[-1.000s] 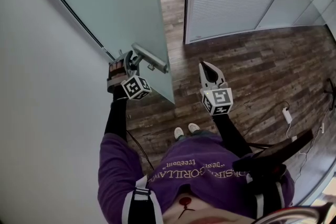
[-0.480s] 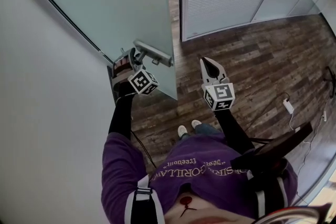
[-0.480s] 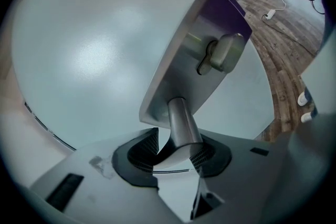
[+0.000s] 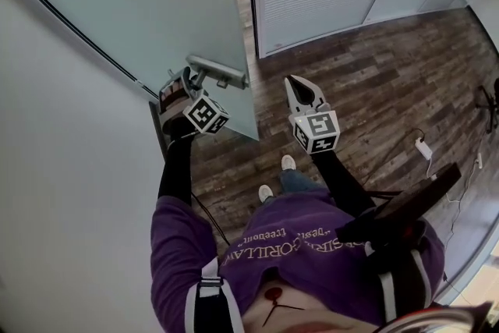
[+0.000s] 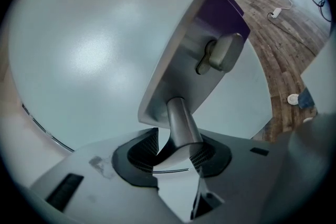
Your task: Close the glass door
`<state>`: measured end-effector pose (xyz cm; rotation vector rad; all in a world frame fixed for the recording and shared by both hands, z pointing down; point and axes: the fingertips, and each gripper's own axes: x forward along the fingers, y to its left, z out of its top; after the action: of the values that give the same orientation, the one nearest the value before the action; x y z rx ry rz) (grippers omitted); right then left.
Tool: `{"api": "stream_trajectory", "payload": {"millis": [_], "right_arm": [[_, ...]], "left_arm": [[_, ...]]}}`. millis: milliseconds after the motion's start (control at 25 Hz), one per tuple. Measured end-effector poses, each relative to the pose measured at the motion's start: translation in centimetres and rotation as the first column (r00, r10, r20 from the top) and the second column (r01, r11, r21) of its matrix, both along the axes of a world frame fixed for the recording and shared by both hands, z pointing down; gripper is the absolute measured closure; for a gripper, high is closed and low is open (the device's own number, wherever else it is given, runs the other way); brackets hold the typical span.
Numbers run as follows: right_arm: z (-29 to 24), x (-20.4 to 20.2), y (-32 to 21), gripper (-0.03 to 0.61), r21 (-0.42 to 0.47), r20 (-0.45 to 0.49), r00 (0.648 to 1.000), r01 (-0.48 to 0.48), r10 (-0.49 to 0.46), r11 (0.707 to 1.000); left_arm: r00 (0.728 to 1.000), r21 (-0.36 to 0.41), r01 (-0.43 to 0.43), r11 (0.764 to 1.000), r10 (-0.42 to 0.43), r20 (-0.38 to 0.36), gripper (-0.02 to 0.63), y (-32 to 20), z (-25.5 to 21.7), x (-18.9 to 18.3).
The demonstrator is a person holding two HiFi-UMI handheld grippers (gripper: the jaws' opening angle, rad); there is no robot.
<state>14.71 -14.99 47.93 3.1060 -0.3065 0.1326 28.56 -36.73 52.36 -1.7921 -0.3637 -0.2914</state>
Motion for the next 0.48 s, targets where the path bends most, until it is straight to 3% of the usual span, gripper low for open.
{"api": "stream_trajectory", "payload": {"millis": [480], "right_arm": [[-2.0,8.1,7.8,0.588,-0.005,-0.029,0.998,0.052,-0.052,0.999]], "left_arm": [[0.998,-0.007,0.055,0.998,-0.056,-0.018,0.466,5.9,-0.7,5.1]]}}
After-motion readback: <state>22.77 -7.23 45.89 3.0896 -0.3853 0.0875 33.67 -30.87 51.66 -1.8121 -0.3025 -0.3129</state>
